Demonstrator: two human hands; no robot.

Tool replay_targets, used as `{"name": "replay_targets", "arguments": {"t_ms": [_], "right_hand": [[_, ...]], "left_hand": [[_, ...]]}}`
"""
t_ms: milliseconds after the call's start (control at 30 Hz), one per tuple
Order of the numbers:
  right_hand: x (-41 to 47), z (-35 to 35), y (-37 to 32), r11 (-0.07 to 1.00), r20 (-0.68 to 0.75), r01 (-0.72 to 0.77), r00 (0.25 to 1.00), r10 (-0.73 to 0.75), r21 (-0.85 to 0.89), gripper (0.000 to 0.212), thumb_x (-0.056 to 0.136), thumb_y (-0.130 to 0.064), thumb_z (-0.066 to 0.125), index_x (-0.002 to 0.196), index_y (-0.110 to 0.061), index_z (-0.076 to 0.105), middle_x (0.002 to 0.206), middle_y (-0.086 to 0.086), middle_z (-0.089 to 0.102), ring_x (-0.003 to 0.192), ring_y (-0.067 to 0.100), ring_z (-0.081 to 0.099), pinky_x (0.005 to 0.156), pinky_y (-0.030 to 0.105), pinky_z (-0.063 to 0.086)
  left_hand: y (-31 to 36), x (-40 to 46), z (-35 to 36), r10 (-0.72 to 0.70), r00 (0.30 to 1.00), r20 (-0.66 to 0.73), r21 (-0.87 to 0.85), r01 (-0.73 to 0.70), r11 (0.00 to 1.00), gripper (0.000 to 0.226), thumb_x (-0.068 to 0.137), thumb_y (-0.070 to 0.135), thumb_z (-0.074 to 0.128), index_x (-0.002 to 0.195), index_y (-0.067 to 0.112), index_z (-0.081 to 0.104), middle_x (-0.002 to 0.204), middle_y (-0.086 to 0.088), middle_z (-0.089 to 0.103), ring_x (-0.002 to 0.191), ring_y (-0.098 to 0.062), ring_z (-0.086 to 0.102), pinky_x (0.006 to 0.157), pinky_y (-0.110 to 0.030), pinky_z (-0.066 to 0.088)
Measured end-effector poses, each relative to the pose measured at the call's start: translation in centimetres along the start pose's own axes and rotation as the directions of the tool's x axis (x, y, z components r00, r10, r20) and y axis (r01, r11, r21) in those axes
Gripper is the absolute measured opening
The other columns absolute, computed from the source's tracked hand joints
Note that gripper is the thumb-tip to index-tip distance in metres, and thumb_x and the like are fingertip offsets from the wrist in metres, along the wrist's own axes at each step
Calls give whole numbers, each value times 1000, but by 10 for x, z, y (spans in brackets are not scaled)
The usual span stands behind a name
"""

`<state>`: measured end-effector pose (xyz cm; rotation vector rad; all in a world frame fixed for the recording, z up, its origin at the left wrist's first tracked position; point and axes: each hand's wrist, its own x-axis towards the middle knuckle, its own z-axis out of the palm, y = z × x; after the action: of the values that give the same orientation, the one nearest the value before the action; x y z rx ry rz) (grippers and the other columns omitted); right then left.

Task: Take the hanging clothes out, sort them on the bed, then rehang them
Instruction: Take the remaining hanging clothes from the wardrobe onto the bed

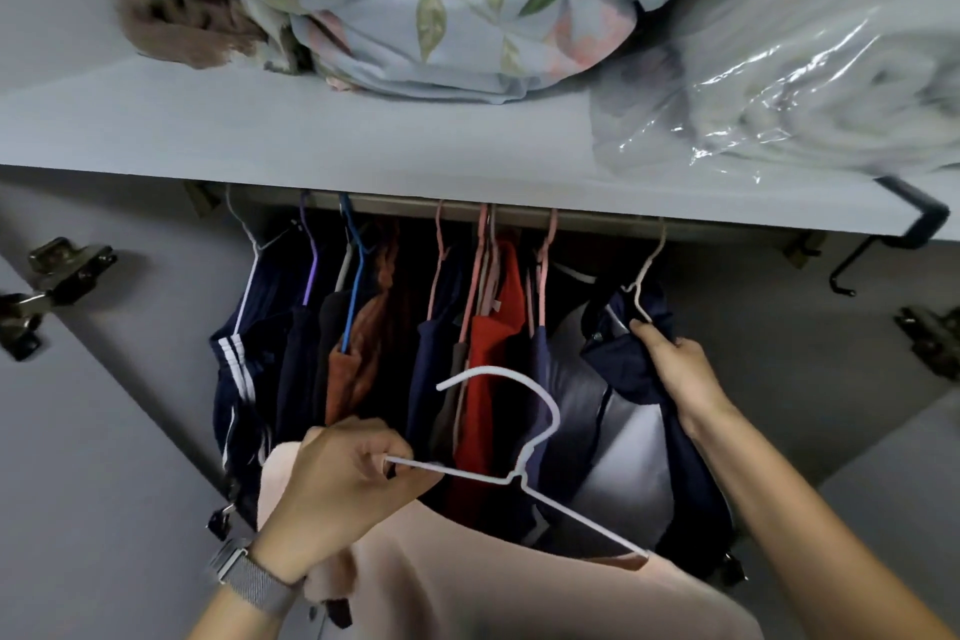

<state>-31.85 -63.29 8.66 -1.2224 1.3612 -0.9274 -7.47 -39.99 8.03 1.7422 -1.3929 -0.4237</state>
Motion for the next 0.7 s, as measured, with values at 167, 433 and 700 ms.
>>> {"name": "replay_targets", "arguments": {"t_ms": [167, 433, 700], "right_hand": [[-35, -21, 31, 999, 37, -3, 999, 5, -54, 29, 87, -26, 66, 71, -3, 67, 64, 10, 65, 58, 18, 60, 57, 27, 42], [-95, -53, 59, 992, 111, 9, 994, 5, -124, 43, 87, -24, 67, 71, 15, 58, 60, 14, 57, 60, 20, 53, 59, 28, 36], [-203, -77, 66, 990, 52, -1, 999, 8, -139, 31, 86, -20, 67, 59, -6, 61, 56, 3, 57, 56, 10, 51, 54, 22, 38]], "left_hand": [[3, 9, 16, 39, 996, 85, 17, -40, 999, 39, 54, 71, 64, 58, 31, 63, 60, 13, 59, 62, -9, 55, 62, -28, 43], [12, 11, 39, 143, 954, 262, 21, -153, 988, 26, 59, 65, 63, 62, 39, 61, 65, 18, 61, 68, 0, 56, 75, -44, 47], [30, -5, 41, 340, 853, 396, -120, -319, 940, 29, 61, 53, 69, 53, 28, 57, 66, 18, 65, 70, -2, 61, 72, -38, 49]]}}
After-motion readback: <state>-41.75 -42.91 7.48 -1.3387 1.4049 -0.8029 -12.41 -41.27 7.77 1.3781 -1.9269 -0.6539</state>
